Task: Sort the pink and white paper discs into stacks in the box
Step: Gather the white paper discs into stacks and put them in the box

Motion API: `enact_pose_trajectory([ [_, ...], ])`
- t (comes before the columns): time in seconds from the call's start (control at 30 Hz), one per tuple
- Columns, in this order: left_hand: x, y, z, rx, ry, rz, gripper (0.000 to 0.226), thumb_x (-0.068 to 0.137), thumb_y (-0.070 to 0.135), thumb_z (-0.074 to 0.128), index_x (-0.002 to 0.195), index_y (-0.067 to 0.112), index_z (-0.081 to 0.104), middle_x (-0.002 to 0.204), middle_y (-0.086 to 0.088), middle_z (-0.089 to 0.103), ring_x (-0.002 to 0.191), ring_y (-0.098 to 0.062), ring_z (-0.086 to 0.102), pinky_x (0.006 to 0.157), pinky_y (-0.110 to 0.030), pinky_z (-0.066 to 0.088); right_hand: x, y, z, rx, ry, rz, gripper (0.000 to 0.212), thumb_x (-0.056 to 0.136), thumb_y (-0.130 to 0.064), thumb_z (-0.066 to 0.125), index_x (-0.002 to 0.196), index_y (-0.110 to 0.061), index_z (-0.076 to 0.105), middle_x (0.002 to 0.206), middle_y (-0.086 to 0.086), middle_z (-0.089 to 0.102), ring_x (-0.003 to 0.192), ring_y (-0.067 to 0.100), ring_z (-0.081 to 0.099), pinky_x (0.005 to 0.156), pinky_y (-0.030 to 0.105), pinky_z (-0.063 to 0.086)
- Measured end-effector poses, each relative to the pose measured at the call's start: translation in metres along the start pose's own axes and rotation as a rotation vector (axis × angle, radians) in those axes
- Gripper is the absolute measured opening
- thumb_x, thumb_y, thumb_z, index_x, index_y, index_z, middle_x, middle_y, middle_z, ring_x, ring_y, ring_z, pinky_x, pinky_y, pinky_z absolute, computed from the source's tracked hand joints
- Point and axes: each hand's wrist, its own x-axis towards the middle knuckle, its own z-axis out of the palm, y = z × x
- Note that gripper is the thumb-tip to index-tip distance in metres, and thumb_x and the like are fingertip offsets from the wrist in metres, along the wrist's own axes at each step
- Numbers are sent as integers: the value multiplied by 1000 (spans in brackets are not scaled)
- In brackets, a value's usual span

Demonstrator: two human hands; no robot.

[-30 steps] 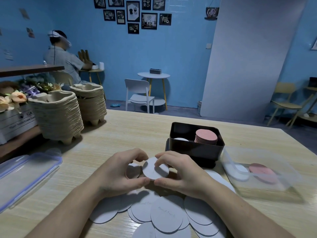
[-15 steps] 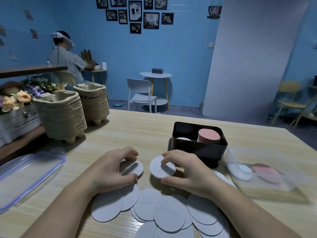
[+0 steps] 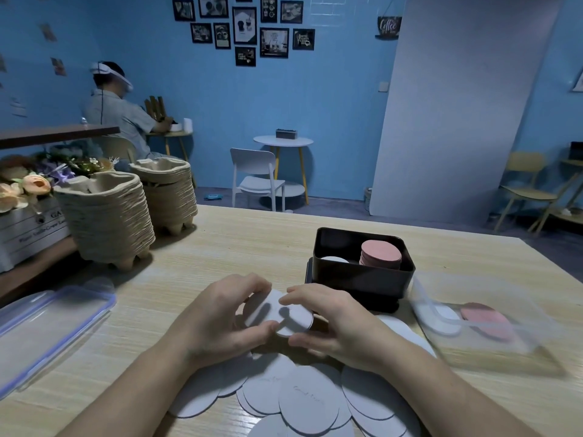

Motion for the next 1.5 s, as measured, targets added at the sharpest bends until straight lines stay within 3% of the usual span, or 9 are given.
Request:
enact_pose_trajectory([
  [0.17,2,10,4,59,3,48,57,87,59,69,128,20,65,117,7,72,105,-10,66,86,-36,58,3,-2,4,17,1,-30,26,95,-39,75,116,-26,65,136,-5,61,134,5,53,106,28,46],
  [0.27,1,9,4,-27,-19,14,63,84,60,74,133,23,62,127,15,68,115,0,62,94,-30,55,2,-2,2,31,23,-4,23,95,-41,75,109,-26,65,138,-5,62,139,-3,47,107,29,46],
  [0.43,0,4,-3,-178,9,-42,44,82,40,82,120,24,66,110,18,72,107,-7,69,88,-33,58,-1,0,-3,60,49,51,23,94,-42,76,106,-27,65,134,-11,62,140,-10,42,108,30,45],
  [0.6,1,4,2,-207,43,-2,42,82,32,84,119,19,68,108,15,73,105,-10,71,85,-33,59,-1,1,-3,69,37,55,23,93,-41,77,103,-25,63,129,-12,63,142,-8,41,105,34,48],
  [0.87,1,4,4,-235,5,3,39,83,32,83,118,22,69,108,15,73,105,-12,71,85,-36,59,0,0,0,99,77,62,34,87,-52,77,110,-34,60,138,-6,63,139,-2,49,106,38,49],
  [1.03,3,5,4,-231,-3,6,41,82,31,86,118,21,70,108,13,73,103,-14,71,85,-36,60,1,-1,0,80,64,57,34,87,-48,79,113,-32,63,141,-7,61,138,-2,49,108,37,47],
  [1.33,3,5,5,-247,-1,17,46,77,28,89,118,19,70,108,12,74,103,-16,71,86,-36,60,1,-2,-3,61,52,53,34,87,-48,79,112,-30,65,129,-15,63,124,4,58,99,33,51],
  [1.5,2,4,5,-224,-6,9,49,77,33,90,120,20,70,109,15,73,104,-12,71,87,-35,60,2,-4,-2,3,23,39,39,86,-48,81,116,-29,65,134,-13,63,125,2,57,101,32,50],
])
